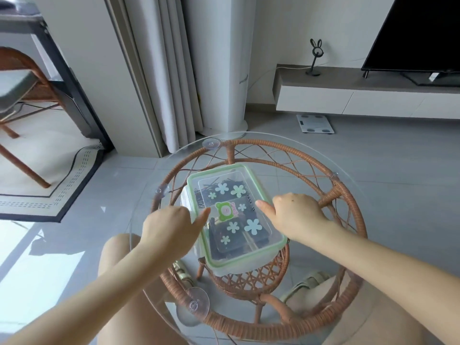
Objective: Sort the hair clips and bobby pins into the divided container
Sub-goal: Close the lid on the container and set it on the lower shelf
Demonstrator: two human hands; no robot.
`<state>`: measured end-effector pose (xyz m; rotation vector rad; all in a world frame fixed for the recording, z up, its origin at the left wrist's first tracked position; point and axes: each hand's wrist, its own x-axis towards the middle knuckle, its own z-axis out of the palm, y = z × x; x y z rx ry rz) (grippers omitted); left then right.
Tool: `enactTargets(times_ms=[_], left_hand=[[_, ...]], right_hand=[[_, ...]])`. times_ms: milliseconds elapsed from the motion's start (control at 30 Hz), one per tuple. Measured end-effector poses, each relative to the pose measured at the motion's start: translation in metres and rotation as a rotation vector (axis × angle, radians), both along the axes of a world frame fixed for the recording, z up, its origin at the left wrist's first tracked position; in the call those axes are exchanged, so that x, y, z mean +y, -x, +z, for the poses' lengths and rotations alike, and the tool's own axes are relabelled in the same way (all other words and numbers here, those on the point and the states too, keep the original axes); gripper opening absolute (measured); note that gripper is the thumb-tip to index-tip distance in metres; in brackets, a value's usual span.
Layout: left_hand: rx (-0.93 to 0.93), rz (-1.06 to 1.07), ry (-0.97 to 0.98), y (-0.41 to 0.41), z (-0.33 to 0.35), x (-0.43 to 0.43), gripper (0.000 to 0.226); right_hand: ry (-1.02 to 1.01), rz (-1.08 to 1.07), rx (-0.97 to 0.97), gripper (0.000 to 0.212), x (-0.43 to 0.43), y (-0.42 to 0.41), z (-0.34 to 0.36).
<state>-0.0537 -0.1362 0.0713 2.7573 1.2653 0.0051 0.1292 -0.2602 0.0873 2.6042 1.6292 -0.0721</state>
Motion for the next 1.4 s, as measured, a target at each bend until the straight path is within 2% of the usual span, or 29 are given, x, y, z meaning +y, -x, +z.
enactTargets(times_ms=[133, 300, 400, 467, 533, 600, 667, 733, 800, 867, 900, 967, 1067, 1100, 1167, 1233, 1267, 1333, 1400], left_hand=[[-0.079, -0.012, 0.213, -0.002, -0.007, -0.013, 0.065], [-0.310, 0.010, 0.385, -0.002, -0.017, -0.009, 0.055], [-0.483, 0.093, 0.503, 0.002, -0.028, -0.006, 0.053], [-0.529, 0.140, 0.567, 0.002, -0.034, 0.004, 0.055], [-0.500, 0.165, 0.585, -0.001, -0.035, 0.014, 0.063], [-0.481, 0.206, 0.578, -0.003, -0.032, 0.019, 0.062], [-0.492, 0.275, 0.596, -0.001, -0.027, 0.017, 0.059], [-0.551, 0.342, 0.653, 0.013, -0.026, 0.012, 0.059], [-0.700, 0.383, 0.856, 0.036, -0.033, 0.005, 0.061], [-0.852, 0.385, 1.029, 0.057, -0.035, -0.009, 0.037], [-0.906, 0.385, 1.076, 0.069, -0.035, -0.014, 0.034], [-1.039, 0.446, 1.139, 0.084, -0.038, -0.018, 0.044], [-1.303, 0.538, 1.122, 0.096, -0.029, -0.016, 0.057], [-1.363, 0.598, 1.048, 0.099, -0.024, -0.015, 0.066], [-1.359, 0.713, 0.823, 0.101, -0.016, -0.013, 0.080], [-1.397, 0.786, 0.660, 0.108, -0.010, -0.006, 0.075], [-1.447, 0.780, 0.662, 0.115, -0.013, 0.003, 0.077], [-1.481, 0.764, 0.718, 0.126, -0.012, 0.020, 0.096], [-1.521, 0.776, 0.731, 0.136, -0.009, 0.036, 0.102]], right_hand=[[-0.066, 0.014, 0.190, 0.061, -0.002, -0.005, -0.017], [-0.022, -0.037, 0.704, 0.061, 0.002, -0.020, -0.015], [-0.103, -0.152, 1.058, 0.067, -0.004, -0.011, -0.027], [-0.184, -0.163, 1.062, 0.068, -0.004, -0.005, -0.033], [-0.251, -0.187, 0.936, 0.056, -0.003, 0.004, -0.029], [-0.274, -0.229, 0.938, 0.056, -0.005, 0.017, -0.027], [-0.260, -0.316, 1.169, 0.049, -0.010, 0.030, -0.027], [-0.278, -0.361, 1.418, 0.029, -0.014, 0.044, -0.026], [-0.352, -0.345, 1.521, 0.028, -0.011, 0.051, -0.035], [-0.461, -0.365, 1.570, 0.030, -0.006, 0.060, -0.045], [-0.496, -0.373, 1.606, 0.028, -0.001, 0.070, -0.049], [-0.519, -0.396, 1.693, 0.031, 0.007, 0.088, -0.054], [-0.497, -0.366, 1.823, 0.048, 0.028, 0.120, -0.053], [-0.486, -0.352, 1.859, 0.047, 0.037, 0.130, -0.052], [-0.468, -0.325, 1.926, 0.033, 0.054, 0.146, -0.048], [-0.428, -0.289, 1.975, 0.027, 0.071, 0.155, -0.044], [-0.393, -0.264, 1.984, 0.030, 0.079, 0.158, -0.042], [-0.324, -0.197, 1.903, 0.035, 0.090, 0.156, -0.039], [-0.321, -0.143, 1.717, 0.036, 0.097, 0.146, -0.038]])
